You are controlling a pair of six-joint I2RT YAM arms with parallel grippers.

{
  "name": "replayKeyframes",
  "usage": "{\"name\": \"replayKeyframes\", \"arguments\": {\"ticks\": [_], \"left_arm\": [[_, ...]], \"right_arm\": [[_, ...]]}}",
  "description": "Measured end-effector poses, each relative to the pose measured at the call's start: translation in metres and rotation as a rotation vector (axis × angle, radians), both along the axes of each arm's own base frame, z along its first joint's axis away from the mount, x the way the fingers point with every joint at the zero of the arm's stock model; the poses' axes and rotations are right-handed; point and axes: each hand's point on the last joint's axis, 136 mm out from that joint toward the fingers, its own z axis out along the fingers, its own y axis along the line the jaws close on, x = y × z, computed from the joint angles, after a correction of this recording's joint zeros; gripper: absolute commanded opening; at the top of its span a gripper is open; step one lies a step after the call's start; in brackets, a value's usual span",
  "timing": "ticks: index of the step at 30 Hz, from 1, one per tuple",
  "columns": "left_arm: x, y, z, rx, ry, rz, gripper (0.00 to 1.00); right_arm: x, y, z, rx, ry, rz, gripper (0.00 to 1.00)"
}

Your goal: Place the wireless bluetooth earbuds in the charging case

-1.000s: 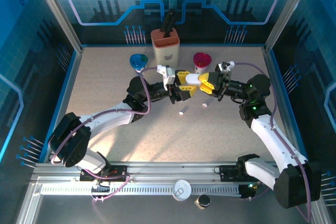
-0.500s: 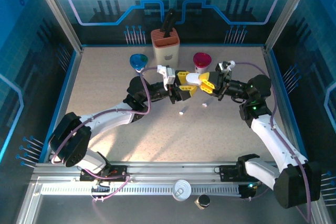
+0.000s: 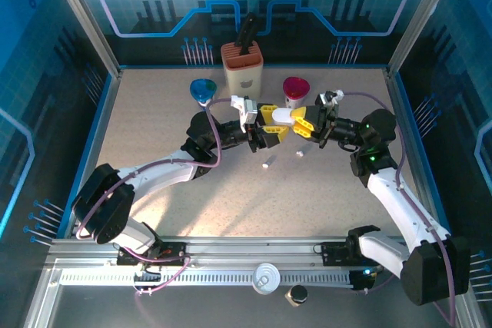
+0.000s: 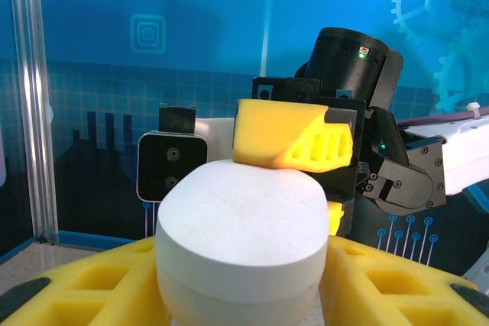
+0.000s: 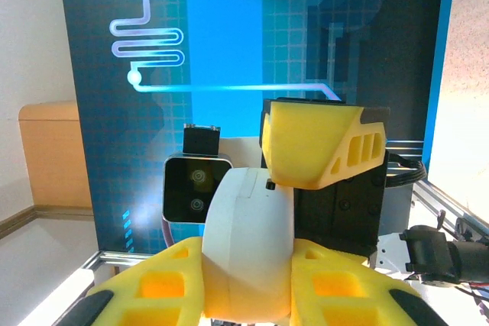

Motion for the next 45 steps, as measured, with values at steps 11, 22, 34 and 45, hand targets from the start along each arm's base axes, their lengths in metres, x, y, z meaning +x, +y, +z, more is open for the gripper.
{"name": "replayKeyframes", "arguments": {"ticks": [11,22,34,45], "left_arm": [[-0.001,0.000,0.000,0.003,0.001,-0.009,0.33],[0.001,0.001,-0.009,0.027,0.017,0.002,0.29],[-0.007,0.013,-0.028,0.101,0.039,0.051,0.29],[-0.008,0.016,-0.047,0.141,0.082,0.062,0.28]], "right_arm": [[0.000,0.000,0.000,-0.001,-0.006,-0.001,0.21],[0.007,-0.010,-0.010,-0.059,-0.045,-0.055,0.80],[0.017,-0.048,-0.007,-0.375,-0.376,-0.218,0.88],[-0.009,-0.027,-0.007,-0.706,-0.864,-0.173,0.96]]}}
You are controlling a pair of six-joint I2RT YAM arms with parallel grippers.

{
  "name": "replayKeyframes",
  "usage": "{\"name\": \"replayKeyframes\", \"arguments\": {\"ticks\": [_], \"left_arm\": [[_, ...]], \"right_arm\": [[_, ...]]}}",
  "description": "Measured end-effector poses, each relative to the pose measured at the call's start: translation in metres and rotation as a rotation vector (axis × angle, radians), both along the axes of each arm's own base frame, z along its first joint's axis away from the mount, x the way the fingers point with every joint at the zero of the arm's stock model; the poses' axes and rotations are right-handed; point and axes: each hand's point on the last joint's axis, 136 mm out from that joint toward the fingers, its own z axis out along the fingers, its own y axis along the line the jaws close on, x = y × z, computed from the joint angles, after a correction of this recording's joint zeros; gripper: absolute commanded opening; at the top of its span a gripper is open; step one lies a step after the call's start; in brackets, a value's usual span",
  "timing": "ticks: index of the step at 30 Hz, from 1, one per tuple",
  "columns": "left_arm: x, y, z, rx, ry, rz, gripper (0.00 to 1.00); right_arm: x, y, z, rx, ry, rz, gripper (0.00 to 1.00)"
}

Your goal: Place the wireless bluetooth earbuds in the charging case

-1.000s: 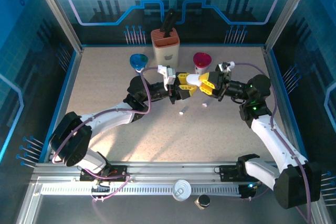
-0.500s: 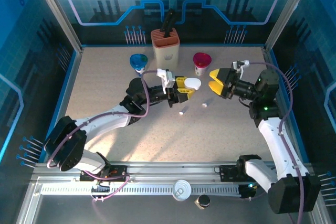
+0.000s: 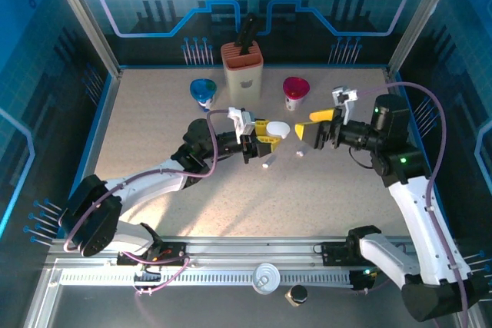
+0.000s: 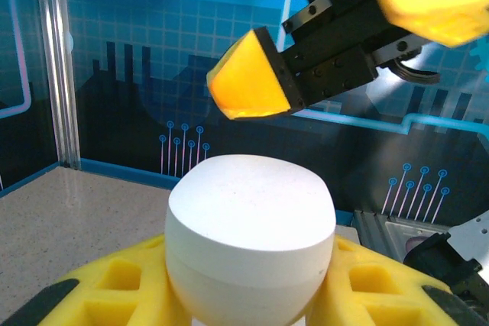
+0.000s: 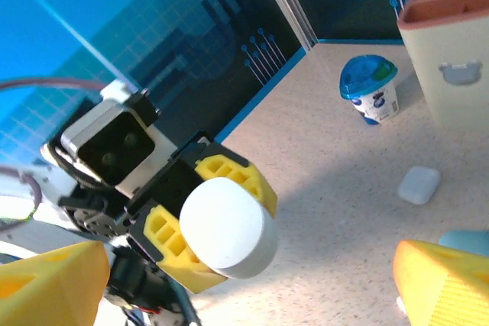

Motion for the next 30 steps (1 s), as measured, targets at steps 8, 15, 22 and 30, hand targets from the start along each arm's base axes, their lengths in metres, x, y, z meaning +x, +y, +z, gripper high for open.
{"name": "replayKeyframes", "arguments": {"ticks": [8,15,22,30], "left_arm": [[-0.001,0.001,0.000,0.004,0.005,-0.001,0.28],[-0.002,0.001,0.000,0.007,0.007,-0.006,0.28],[-0.001,0.001,-0.003,0.014,0.016,-0.001,0.28],[0.003,0.002,-0.007,0.023,0.030,0.013,0.28]], "right_arm": [[-0.007,0.026,-0.015,-0.224,-0.224,0.076,0.94],[0.007,0.029,-0.031,-0.354,-0.286,0.055,0.94],[0.019,0.022,-0.036,-0.404,-0.292,-0.011,0.95],[0.027,0.018,-0.027,-0.339,-0.244,-0.084,0.94]]}}
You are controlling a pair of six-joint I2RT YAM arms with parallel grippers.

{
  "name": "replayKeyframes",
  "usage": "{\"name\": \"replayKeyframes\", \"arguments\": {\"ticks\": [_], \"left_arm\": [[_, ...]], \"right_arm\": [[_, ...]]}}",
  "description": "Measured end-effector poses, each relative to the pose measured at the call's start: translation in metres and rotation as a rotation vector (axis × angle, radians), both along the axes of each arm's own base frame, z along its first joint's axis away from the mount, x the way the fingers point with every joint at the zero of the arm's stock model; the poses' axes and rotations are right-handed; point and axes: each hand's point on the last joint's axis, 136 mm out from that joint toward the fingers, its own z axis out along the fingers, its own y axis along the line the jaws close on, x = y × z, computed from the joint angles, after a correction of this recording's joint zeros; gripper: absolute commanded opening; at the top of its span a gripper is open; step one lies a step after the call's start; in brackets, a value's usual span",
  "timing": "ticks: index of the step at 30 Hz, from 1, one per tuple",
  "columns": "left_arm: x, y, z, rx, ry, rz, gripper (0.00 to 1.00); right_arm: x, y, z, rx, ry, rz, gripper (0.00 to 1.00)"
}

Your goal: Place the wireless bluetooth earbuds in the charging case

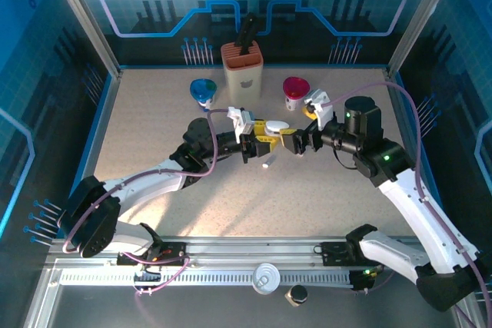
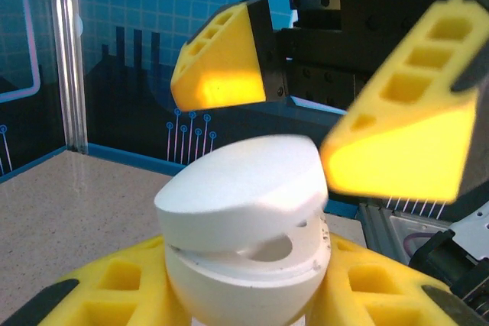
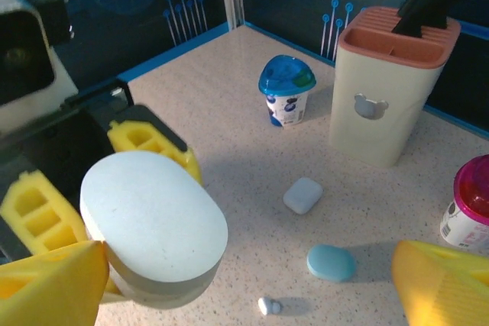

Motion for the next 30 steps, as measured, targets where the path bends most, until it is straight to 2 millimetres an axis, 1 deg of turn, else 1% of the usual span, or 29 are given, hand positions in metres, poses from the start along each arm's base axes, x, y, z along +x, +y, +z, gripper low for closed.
{"name": "replayKeyframes", "arguments": {"ticks": [4,8,11,14,16,20,23,25,27,29,30], "left_arm": [[-0.002,0.000,-0.006,0.008,0.008,-0.009,0.28],[-0.005,0.001,-0.003,0.005,0.001,-0.017,0.28],[-0.007,0.002,0.000,0.000,-0.008,-0.020,0.29],[-0.007,0.002,0.000,-0.002,-0.010,-0.019,0.29],[-0.007,0.002,-0.002,-0.002,-0.008,-0.018,0.29],[-0.007,0.004,-0.010,0.004,0.002,-0.005,0.29],[-0.006,0.005,-0.014,0.008,0.009,0.004,0.29],[-0.005,0.006,-0.014,0.007,0.009,0.009,0.29],[-0.005,0.008,-0.012,-0.001,0.002,0.015,0.29],[-0.005,0.010,-0.010,-0.008,-0.007,0.023,0.29],[-0.005,0.012,-0.008,-0.012,-0.010,0.025,0.29]], "right_arm": [[0.011,-0.005,0.004,0.040,0.011,-0.053,0.93],[0.022,-0.008,-0.006,0.043,0.057,-0.095,0.93],[0.024,-0.008,-0.010,0.044,0.076,-0.100,0.93],[0.020,-0.005,-0.007,0.054,0.075,-0.075,0.94],[0.014,-0.002,-0.002,0.068,0.066,-0.042,0.95],[-0.004,-0.003,0.018,0.116,0.003,0.011,0.96],[-0.013,-0.013,0.029,0.162,-0.042,0.004,0.96],[-0.012,-0.024,0.029,0.206,-0.039,-0.034,0.95],[-0.003,-0.038,0.022,0.250,0.000,-0.101,0.93],[0.010,-0.054,0.007,0.293,0.078,-0.187,0.90],[0.019,-0.063,-0.004,0.317,0.134,-0.239,0.88]]}}
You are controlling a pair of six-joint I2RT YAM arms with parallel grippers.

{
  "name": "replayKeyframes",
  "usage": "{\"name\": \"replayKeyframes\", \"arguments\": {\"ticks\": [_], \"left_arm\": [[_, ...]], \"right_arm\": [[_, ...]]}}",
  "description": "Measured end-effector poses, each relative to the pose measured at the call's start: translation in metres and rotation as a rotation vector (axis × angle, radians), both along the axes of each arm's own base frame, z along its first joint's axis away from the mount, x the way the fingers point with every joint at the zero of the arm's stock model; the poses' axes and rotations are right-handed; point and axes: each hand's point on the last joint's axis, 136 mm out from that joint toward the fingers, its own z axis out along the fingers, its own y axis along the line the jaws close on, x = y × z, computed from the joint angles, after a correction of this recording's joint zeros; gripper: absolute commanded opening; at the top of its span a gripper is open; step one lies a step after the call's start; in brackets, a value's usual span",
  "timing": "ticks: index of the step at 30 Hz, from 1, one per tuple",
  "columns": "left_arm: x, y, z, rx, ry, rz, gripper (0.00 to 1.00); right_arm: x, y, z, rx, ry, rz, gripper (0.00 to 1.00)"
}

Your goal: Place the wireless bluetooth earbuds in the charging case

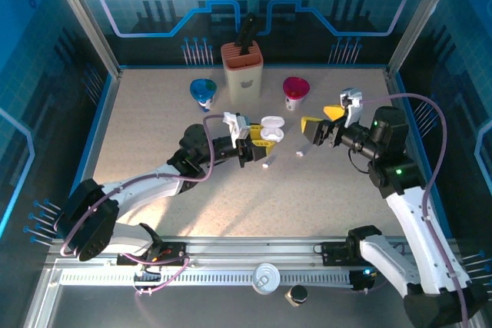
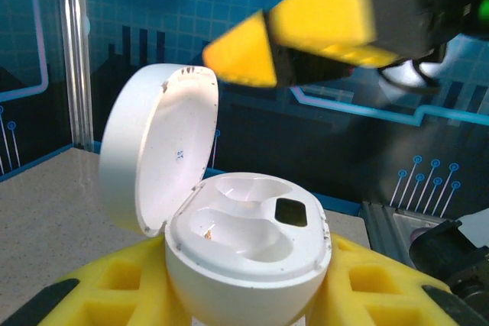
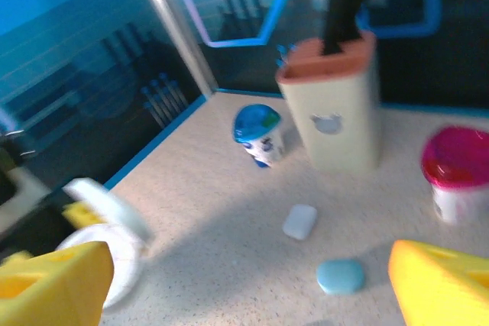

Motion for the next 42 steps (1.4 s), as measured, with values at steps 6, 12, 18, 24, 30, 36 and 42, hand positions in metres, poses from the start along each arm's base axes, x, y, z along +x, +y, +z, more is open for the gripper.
{"name": "replayKeyframes", "arguments": {"ticks": [6,12,18,24,30,36,42], "left_arm": [[-0.004,0.005,0.003,-0.011,-0.011,0.006,0.29],[-0.003,0.012,-0.004,-0.023,0.011,0.032,0.29],[0.007,0.030,-0.011,-0.051,0.030,0.103,0.29],[0.017,0.060,-0.006,-0.073,0.028,0.189,0.30],[0.011,0.079,0.013,-0.096,-0.003,0.226,0.29],[0.021,0.098,0.004,-0.083,0.031,0.291,0.28],[0.030,0.107,-0.006,-0.062,0.070,0.330,0.28]], "right_arm": [[0.031,-0.018,-0.083,0.086,0.382,-0.100,0.81],[0.025,0.012,-0.157,0.022,0.662,-0.002,0.77],[0.008,0.062,-0.206,-0.152,0.804,0.156,0.72],[0.021,0.091,-0.228,-0.255,0.841,0.223,0.71],[0.032,0.117,-0.257,-0.323,0.892,0.278,0.68],[0.036,0.135,-0.282,-0.371,0.931,0.318,0.67],[0.037,0.135,-0.298,-0.401,0.952,0.315,0.67]]}}
